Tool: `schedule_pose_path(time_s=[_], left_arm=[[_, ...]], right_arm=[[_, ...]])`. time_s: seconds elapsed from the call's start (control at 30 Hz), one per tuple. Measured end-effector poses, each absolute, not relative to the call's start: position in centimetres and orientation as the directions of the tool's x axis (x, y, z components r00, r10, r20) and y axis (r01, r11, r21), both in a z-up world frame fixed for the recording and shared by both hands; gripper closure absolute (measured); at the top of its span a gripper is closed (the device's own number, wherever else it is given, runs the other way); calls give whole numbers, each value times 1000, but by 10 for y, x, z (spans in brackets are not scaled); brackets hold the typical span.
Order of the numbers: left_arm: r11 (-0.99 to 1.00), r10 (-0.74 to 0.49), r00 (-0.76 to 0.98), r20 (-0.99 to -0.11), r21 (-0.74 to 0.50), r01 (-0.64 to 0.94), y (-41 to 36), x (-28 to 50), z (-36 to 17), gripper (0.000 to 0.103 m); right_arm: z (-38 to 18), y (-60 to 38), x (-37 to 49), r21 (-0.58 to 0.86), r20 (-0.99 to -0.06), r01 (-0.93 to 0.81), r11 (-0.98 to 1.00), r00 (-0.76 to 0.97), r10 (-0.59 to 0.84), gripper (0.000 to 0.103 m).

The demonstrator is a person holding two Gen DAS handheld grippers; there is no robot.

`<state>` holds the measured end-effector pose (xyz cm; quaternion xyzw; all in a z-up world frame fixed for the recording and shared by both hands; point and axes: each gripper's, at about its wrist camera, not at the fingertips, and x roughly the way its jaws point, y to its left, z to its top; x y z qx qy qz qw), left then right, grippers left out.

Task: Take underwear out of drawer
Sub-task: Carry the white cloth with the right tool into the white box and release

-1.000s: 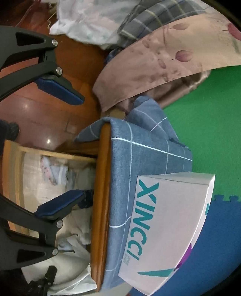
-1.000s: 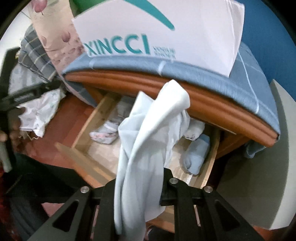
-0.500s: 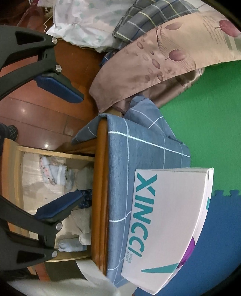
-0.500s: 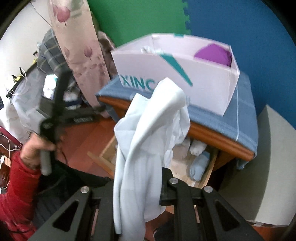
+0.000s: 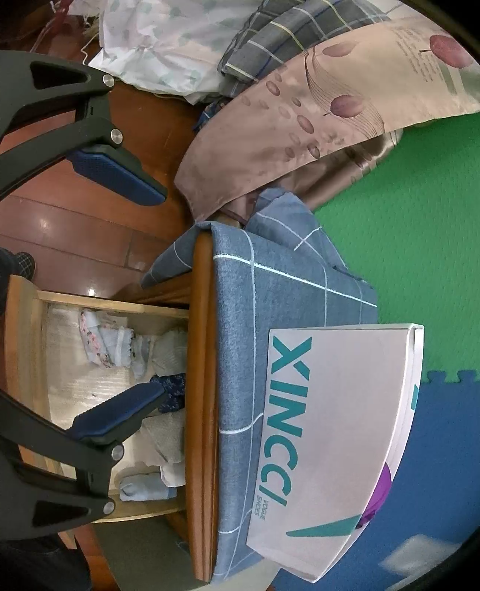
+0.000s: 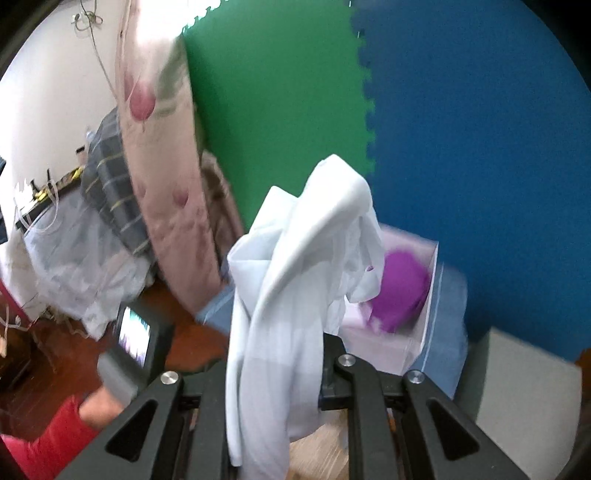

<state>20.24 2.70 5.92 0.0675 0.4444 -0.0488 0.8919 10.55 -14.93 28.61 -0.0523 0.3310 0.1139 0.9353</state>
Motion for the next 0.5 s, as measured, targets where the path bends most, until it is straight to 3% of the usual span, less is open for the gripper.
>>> schedule_pose_path(time_s=[0.23, 0.5], left_arm=[[989, -24, 593, -805, 67, 131, 32, 204, 60, 7], [996, -24, 582, -813, 29, 82, 45, 206, 58, 7]], right_arm=[[308, -145, 184, -84, -621, -186, 979, 778, 95, 88], [259, -141, 265, -128, -690, -122, 984, 724, 0, 88]])
